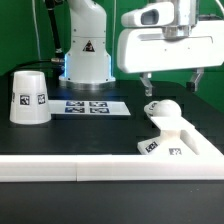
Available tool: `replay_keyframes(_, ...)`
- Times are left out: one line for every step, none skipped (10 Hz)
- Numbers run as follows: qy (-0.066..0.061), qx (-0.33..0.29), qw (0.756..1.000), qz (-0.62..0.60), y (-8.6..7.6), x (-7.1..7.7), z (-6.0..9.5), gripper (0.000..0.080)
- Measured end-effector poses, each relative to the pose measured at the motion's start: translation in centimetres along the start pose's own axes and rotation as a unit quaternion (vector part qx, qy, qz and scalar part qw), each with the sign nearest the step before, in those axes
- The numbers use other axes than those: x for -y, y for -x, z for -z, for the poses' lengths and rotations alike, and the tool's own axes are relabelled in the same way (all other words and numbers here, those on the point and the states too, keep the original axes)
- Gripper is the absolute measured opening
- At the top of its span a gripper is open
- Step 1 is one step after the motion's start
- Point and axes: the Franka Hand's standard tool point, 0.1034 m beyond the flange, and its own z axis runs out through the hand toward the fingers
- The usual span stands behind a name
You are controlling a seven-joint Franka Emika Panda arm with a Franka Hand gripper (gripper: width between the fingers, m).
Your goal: Assemble lamp
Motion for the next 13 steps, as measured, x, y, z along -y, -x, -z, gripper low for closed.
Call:
replay_keyframes(-0.001,0.006,1.000,0.015,0.5,1.0,-0.5,0.0699)
replay_keyframes(-0.002,0.005,1.000,0.012,0.4,0.8,-0.4,0.0699)
replay_keyframes(-0.002,0.005,1.000,0.012,0.4,0.8,-0.4,0.0699)
replay_keyframes(-0.002,0.005,1.000,0.012,0.4,0.8,-0.4,0.0699)
replay_keyframes(-0.002,0.007,0.999,0.031,0.5,0.8,-0.5,0.0699)
replay_keyframes(-0.005,0.021,0.996,0.083,0.9,0.6,-1.0,0.0699)
replay_keyframes(-0.013,0.050,0.992,0.117,1.5,0.3,-1.6,0.0699)
replay_keyframes(-0.019,0.071,0.989,0.131,2.0,0.3,-2.1,0.0699)
replay_keyframes(-0.022,0.083,0.987,0.133,2.4,0.1,-2.5,0.0699)
replay_keyframes(-0.021,0.079,0.988,0.132,2.3,0.1,-2.4,0.0699)
replay_keyframes(-0.021,0.080,0.988,0.132,2.3,0.1,-2.4,0.0699)
replay_keyframes(-0.021,0.083,0.987,0.133,2.4,0.1,-2.4,0.0699)
replay_keyframes(-0.020,0.085,0.988,0.126,2.4,0.3,-2.4,0.0699)
